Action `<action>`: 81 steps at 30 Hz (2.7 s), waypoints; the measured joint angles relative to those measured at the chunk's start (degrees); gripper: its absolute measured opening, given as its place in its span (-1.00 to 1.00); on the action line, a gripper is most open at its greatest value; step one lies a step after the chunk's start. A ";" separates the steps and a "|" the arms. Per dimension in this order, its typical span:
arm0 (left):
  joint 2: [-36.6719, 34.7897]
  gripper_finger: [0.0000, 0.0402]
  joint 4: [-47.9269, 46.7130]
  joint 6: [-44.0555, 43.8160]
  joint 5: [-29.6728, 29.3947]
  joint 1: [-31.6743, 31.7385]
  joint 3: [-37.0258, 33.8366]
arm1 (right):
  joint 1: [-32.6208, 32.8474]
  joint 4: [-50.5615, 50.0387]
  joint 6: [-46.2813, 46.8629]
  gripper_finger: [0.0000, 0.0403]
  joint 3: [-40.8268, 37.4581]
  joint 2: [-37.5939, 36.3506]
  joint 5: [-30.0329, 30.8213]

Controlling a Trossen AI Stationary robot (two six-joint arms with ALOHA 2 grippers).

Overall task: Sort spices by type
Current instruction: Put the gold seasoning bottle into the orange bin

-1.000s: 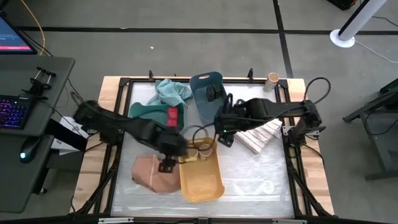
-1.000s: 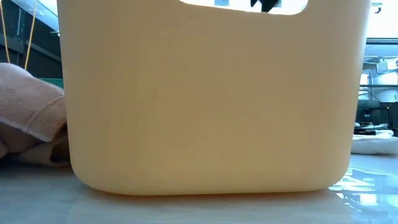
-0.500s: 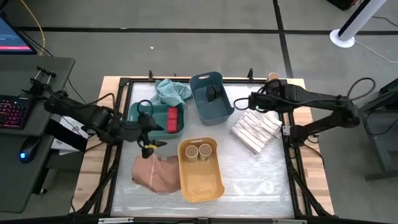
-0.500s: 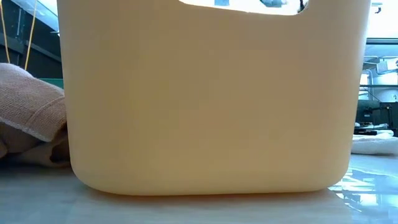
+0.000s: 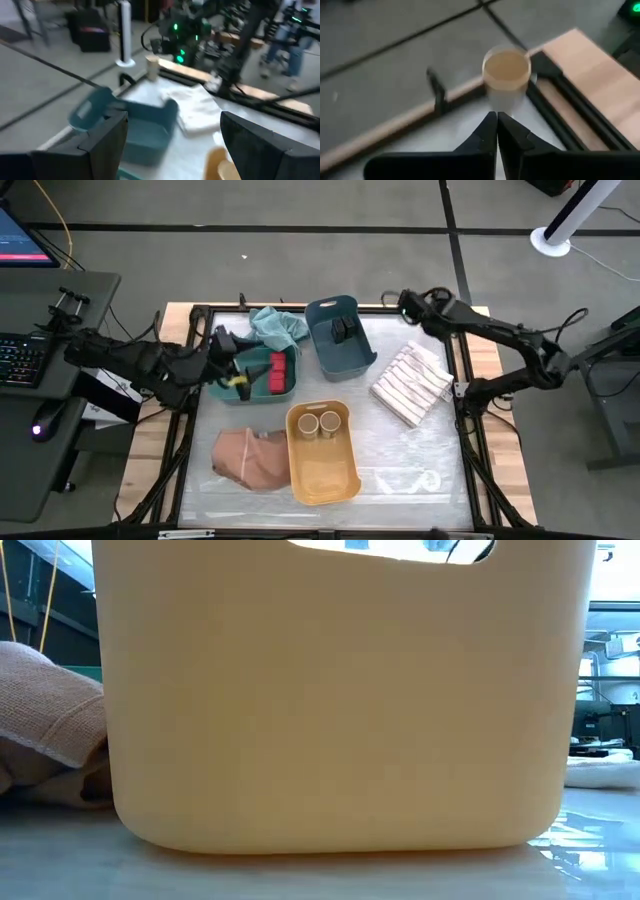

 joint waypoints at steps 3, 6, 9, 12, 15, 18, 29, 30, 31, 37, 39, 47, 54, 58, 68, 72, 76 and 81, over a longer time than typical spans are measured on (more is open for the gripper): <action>0.17 0.50 3.84 4.31 -0.82 3.38 0.00 | -5.24 5.77 -2.45 -0.98 -0.51 2.26 1.67; 0.20 0.50 7.63 7.73 -0.95 6.98 0.00 | -9.14 9.21 -3.35 -0.99 -0.51 4.76 2.52; 0.17 0.50 9.36 8.94 -1.01 10.27 0.00 | -12.10 10.84 -4.73 -0.99 -0.49 7.06 2.42; 0.22 0.50 9.39 9.16 -0.99 13.12 0.00 | -14.58 10.94 -5.24 -0.99 -0.51 9.03 2.80; 0.20 0.50 9.19 11.26 -0.98 15.74 0.00 | -16.07 11.27 -6.32 -1.00 -0.51 9.88 3.29; 0.21 0.50 9.13 13.31 -0.15 17.58 0.00 | -16.07 11.52 -6.06 -1.00 -0.49 10.28 4.48; -0.02 0.50 8.06 16.41 5.90 20.09 0.00 | -16.05 11.30 -11.13 -1.00 -0.20 15.40 1.67; -0.02 0.50 7.70 16.41 5.94 20.08 0.00 | -15.62 11.45 -11.25 -1.00 -0.18 15.65 1.19; -0.02 0.50 7.29 16.42 5.94 20.08 0.00 | -15.18 11.68 -11.27 -1.00 -0.18 15.71 0.48; -0.04 0.50 4.43 16.40 6.05 20.08 0.00 | -9.13 16.21 -20.32 -1.00 -0.18 15.57 -3.20; -0.04 0.50 3.76 16.40 6.05 20.08 0.00 | -7.40 16.14 -21.59 -1.00 -0.18 15.38 -4.17; -0.04 0.50 1.77 16.40 7.16 20.06 0.02 | 1.28 16.26 -21.65 -1.00 -0.16 15.18 -9.47; -0.17 0.50 1.33 16.40 13.28 20.02 0.04 | 10.54 16.22 -19.24 -1.00 -0.14 15.05 -11.97; -0.28 0.50 1.31 17.19 13.31 20.04 0.04 | 16.16 15.34 -15.52 -1.00 -0.12 14.15 -14.91; -0.33 0.50 1.28 16.89 15.27 20.06 0.04 | 26.88 0.76 -4.84 -1.00 -0.55 8.75 -18.17; -0.33 0.50 1.33 12.11 15.27 20.06 0.04 | 30.36 3.33 -5.47 -1.00 -0.62 7.33 -19.11; -0.31 0.50 1.35 6.47 15.11 20.06 0.04 | 33.75 7.66 -8.93 -1.00 -0.62 7.19 -21.33; -0.16 0.50 1.37 -4.39 15.58 20.02 0.04 | 39.61 9.22 -13.23 -1.00 -0.49 7.19 -24.74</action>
